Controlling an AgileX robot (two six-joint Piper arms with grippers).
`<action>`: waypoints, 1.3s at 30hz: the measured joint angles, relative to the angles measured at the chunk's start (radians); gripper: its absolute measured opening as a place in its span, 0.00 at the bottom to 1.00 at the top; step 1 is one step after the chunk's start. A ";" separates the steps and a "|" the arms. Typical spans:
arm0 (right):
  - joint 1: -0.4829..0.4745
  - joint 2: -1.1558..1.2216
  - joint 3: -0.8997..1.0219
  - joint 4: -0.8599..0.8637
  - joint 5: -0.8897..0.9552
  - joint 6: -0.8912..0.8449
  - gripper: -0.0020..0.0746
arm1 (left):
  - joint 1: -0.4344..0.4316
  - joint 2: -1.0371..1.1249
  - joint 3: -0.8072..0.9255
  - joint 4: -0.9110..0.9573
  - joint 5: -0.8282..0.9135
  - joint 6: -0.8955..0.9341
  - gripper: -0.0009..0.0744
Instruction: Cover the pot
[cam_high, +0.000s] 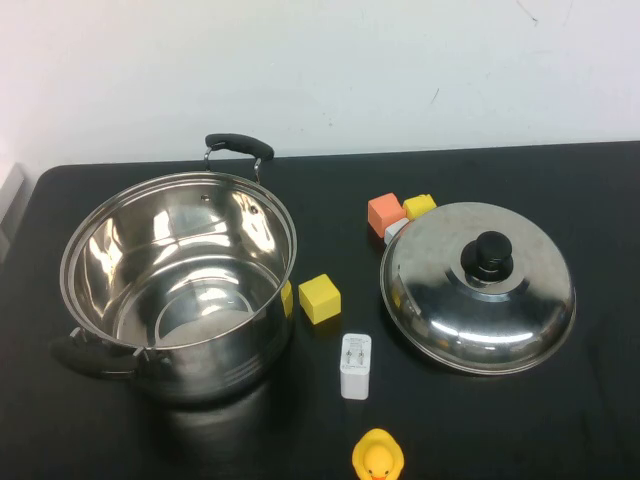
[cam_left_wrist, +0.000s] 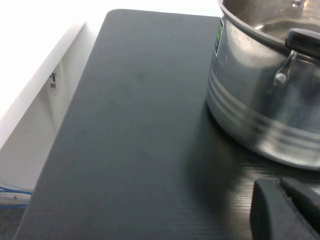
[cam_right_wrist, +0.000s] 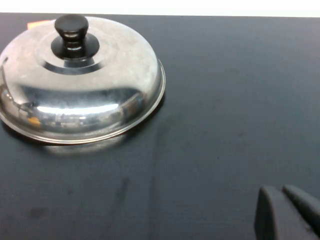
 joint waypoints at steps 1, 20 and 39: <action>0.000 0.000 0.000 0.000 0.000 0.000 0.02 | 0.000 0.000 0.000 0.000 0.000 0.000 0.01; 0.000 0.000 0.000 0.000 0.000 0.000 0.02 | 0.000 0.000 0.000 0.000 0.000 0.000 0.01; 0.000 0.000 0.000 0.226 0.000 0.052 0.02 | 0.000 0.000 0.000 0.000 0.000 0.000 0.01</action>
